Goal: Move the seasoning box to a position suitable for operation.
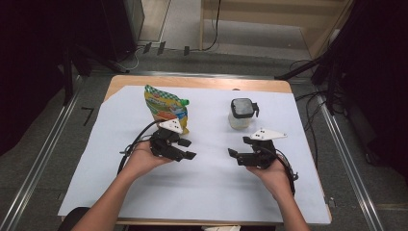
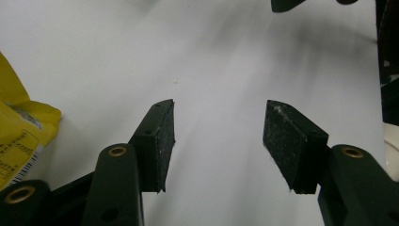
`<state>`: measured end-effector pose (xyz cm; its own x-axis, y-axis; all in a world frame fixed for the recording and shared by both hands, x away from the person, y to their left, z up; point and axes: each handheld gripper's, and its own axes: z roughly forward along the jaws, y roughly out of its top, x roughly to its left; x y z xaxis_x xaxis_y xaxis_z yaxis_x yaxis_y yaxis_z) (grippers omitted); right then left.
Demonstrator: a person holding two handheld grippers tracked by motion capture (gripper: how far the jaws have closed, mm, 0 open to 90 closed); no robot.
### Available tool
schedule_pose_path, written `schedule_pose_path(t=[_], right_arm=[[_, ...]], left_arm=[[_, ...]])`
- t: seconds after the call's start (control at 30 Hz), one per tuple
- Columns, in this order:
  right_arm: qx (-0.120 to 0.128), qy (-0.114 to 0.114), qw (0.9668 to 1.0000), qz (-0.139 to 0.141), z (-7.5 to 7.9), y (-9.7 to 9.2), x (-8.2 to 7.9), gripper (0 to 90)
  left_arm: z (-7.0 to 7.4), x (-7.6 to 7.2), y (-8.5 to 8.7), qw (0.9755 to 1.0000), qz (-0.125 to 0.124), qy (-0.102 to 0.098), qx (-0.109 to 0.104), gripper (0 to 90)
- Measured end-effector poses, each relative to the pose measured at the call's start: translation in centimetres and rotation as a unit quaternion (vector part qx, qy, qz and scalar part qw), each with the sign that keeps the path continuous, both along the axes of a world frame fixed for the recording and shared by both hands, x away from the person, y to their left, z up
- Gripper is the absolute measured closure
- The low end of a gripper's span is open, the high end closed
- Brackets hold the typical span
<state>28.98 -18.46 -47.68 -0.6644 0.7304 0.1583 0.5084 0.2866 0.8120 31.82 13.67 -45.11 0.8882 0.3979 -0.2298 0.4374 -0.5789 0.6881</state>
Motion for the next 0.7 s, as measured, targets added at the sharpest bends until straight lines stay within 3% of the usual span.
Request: schedule_pose_path(t=[0.07, 0.27, 0.4, 0.47, 0.63, 0.7], right_arm=[[-0.002, 0.000, 1.0000, -0.002, 0.03, 0.10, -0.25, 27.6], [-0.005, -0.002, 1.0000, 0.002, 0.08, 0.20, -0.68, 34.6], [-0.005, 0.012, 0.9999, -0.001, -0.08, -0.02, -0.51, 39.4], [-0.010, 0.021, 0.9997, -0.002, -0.15, -0.12, -0.57, 40.5], [-0.007, 0.015, 0.9998, -0.006, 0.01, -0.26, -0.71, 42.6], [-0.003, 0.020, 0.9997, -0.011, 0.02, -0.21, -0.70, 42.7]], left_arm=[[0.06, -0.04, 0.22, 0.9999, -0.002, 0.003, -0.012, 44.6], [0.15, -0.32, 0.28, 0.9998, -0.017, -0.001, -0.010, 40.9], [0.15, -0.31, 0.30, 0.9996, -0.027, 0.005, -0.008, 41.9], [0.16, -0.31, 0.33, 0.9996, -0.025, 0.007, -0.008, 42.0], [0.33, -0.43, 0.27, 0.9996, -0.027, -0.001, -0.012, 41.3], [0.61, -0.44, 0.25, 0.9995, -0.026, 0.008, -0.016, 41.4]])
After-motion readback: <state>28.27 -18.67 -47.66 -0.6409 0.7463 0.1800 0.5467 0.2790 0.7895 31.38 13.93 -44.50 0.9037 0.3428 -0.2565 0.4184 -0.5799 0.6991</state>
